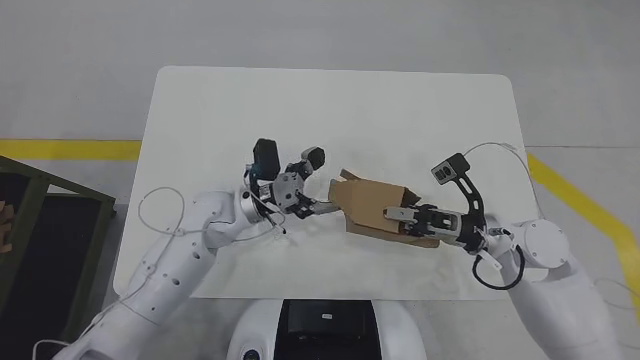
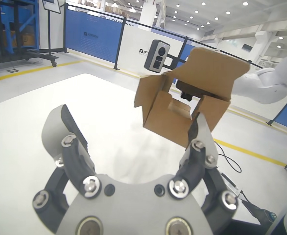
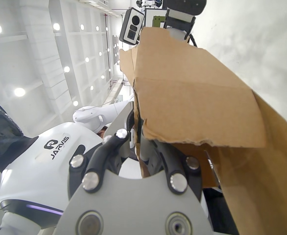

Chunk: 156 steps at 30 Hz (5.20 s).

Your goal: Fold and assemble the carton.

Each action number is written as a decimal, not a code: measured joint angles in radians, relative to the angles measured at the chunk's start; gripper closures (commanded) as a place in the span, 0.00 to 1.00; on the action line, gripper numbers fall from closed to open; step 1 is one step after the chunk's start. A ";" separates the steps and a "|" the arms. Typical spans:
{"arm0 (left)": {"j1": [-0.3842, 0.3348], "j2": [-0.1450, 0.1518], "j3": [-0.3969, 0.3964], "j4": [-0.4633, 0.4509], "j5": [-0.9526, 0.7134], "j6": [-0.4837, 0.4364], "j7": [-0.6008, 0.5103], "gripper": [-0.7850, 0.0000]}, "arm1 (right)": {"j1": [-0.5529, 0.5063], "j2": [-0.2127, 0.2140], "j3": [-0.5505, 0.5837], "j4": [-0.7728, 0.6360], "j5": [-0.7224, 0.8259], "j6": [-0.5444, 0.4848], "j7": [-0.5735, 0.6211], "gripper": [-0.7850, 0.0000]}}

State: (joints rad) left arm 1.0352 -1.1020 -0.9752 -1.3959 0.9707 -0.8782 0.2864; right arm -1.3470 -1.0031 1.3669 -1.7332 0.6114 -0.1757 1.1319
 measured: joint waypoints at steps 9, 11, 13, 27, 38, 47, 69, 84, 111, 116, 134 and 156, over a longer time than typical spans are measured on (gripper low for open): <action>0.029 0.005 -0.061 0.044 -0.002 0.048 0.007 0.00 | -0.001 -0.001 -0.030 -0.015 0.004 0.006 0.045 1.00; 0.022 0.001 -0.057 0.056 -0.002 0.052 0.005 0.00 | 0.001 -0.002 -0.038 -0.020 0.007 0.005 0.057 1.00; 0.012 -0.004 -0.049 0.069 -0.001 0.056 0.006 0.00 | 0.003 -0.002 -0.045 -0.023 0.011 0.004 0.070 1.00; -0.022 -0.027 -0.014 0.082 0.014 -0.025 0.048 0.00 | 0.022 -0.004 -0.071 -0.003 0.018 0.004 0.092 1.00; 0.015 -0.027 -0.029 0.032 0.022 -0.081 0.043 0.00 | 0.031 -0.006 -0.074 0.014 0.019 0.004 0.074 1.00; 0.035 -0.028 -0.037 0.012 0.030 -0.096 0.026 0.00 | 0.031 -0.006 -0.078 0.008 0.019 0.007 0.074 1.00; 0.002 -0.050 -0.020 0.036 0.040 -0.104 0.003 0.00 | 0.027 -0.004 -0.077 -0.005 0.019 0.019 0.082 1.00; 0.006 -0.055 -0.028 0.032 0.042 -0.115 -0.018 0.00 | 0.026 -0.003 -0.079 -0.010 0.019 0.024 0.080 1.00; 0.062 -0.032 -0.164 -0.008 0.049 -0.115 -0.027 0.00 | 0.009 0.012 -0.026 0.022 -0.097 0.024 0.050 1.00; 0.081 -0.024 -0.198 -0.051 0.043 -0.109 -0.048 0.00 | -0.003 0.015 -0.022 0.016 -0.123 0.033 0.050 1.00; 0.023 -0.034 -0.125 -0.064 0.037 -0.110 -0.207 0.00 | 0.004 0.014 -0.047 -0.018 -0.111 0.044 0.025 1.00; 0.070 -0.029 -0.153 -0.079 -0.027 -0.125 -0.179 0.00 | 0.008 0.011 -0.054 -0.031 -0.011 0.032 0.029 1.00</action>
State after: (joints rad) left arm 1.1048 -1.1311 -1.1282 -1.4750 0.9438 -1.0030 0.1077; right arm -1.3393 -0.9922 1.3127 -1.7641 0.6002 -0.1440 1.1608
